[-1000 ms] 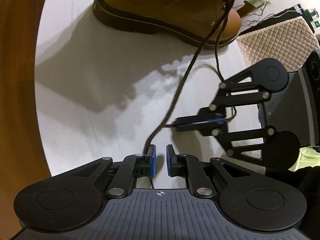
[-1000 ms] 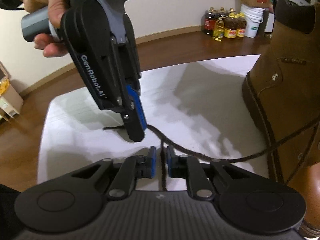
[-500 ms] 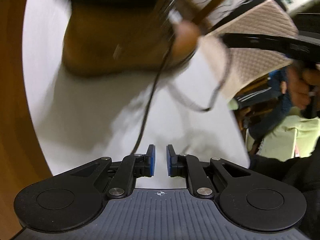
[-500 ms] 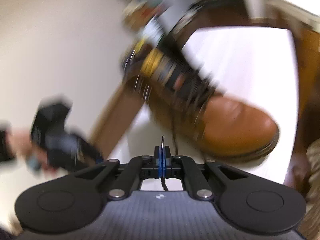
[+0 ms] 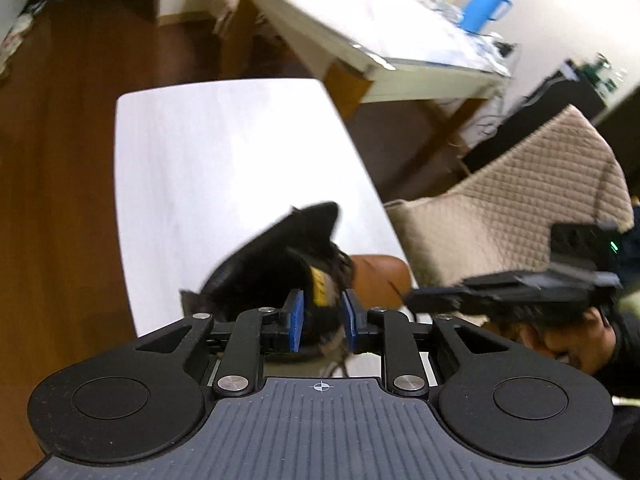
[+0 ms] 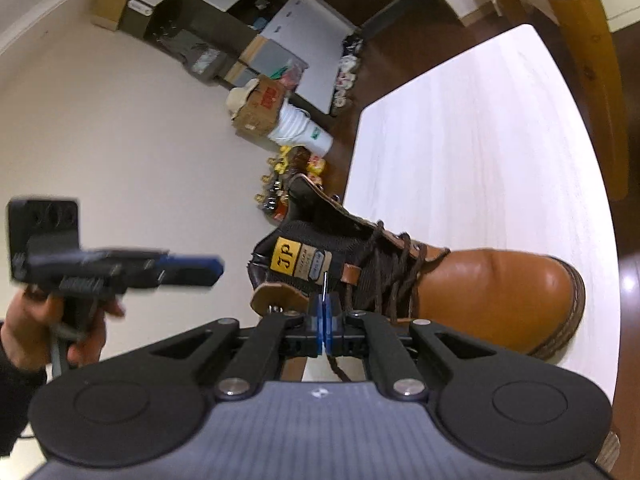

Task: Lace up shoes with both hands
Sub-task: 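Grasp the boot collar with the left gripper and lift the boot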

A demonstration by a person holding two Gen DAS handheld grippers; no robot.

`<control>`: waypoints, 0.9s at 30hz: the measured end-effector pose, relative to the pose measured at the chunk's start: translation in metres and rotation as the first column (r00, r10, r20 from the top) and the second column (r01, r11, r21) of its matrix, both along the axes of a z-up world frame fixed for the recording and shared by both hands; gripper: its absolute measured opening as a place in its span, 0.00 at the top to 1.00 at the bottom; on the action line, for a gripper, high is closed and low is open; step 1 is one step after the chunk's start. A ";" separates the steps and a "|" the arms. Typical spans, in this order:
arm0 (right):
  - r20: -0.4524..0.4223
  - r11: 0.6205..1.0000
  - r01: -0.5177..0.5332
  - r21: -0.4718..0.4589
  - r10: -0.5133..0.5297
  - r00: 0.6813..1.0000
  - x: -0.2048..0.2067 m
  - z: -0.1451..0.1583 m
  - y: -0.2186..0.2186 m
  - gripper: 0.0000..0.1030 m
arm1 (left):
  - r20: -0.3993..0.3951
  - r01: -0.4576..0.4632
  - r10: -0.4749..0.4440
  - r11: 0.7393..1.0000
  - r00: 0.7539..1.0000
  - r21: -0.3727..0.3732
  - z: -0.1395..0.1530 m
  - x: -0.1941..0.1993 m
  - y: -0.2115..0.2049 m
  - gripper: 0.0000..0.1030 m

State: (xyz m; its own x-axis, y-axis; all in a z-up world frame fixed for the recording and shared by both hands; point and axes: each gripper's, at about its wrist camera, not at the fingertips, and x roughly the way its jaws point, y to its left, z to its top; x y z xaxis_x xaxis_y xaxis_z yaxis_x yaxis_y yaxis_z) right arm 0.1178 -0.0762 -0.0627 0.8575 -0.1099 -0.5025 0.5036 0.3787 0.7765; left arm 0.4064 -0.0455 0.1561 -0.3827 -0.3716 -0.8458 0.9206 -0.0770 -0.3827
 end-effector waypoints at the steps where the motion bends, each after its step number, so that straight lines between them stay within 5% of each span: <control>1: 0.002 1.000 -0.001 -0.006 0.001 1.000 -0.001 -0.001 -0.002 0.98 | -0.012 -0.004 0.005 1.000 1.000 0.029 -0.005 0.002 -0.007 0.77; 9: -0.007 0.996 0.085 0.004 -0.085 0.996 0.001 -0.009 -0.008 0.98 | -0.123 0.091 -0.073 0.986 0.990 0.142 -0.039 0.017 -0.042 0.77; 15: -0.016 0.990 0.129 0.054 -0.129 0.992 0.010 -0.019 -0.005 0.98 | -0.239 0.204 -0.147 0.950 0.960 0.234 -0.080 0.014 -0.068 0.80; 18: -0.007 0.984 0.135 0.114 -0.135 0.991 0.013 -0.029 -0.005 0.98 | -0.337 0.234 -0.142 0.940 0.931 0.249 -0.095 0.016 -0.076 0.88; 27: 0.040 0.960 0.127 0.248 -0.141 0.989 0.015 -0.053 -0.009 0.98 | -0.428 0.215 -0.094 0.945 0.899 0.244 -0.111 0.030 -0.076 0.90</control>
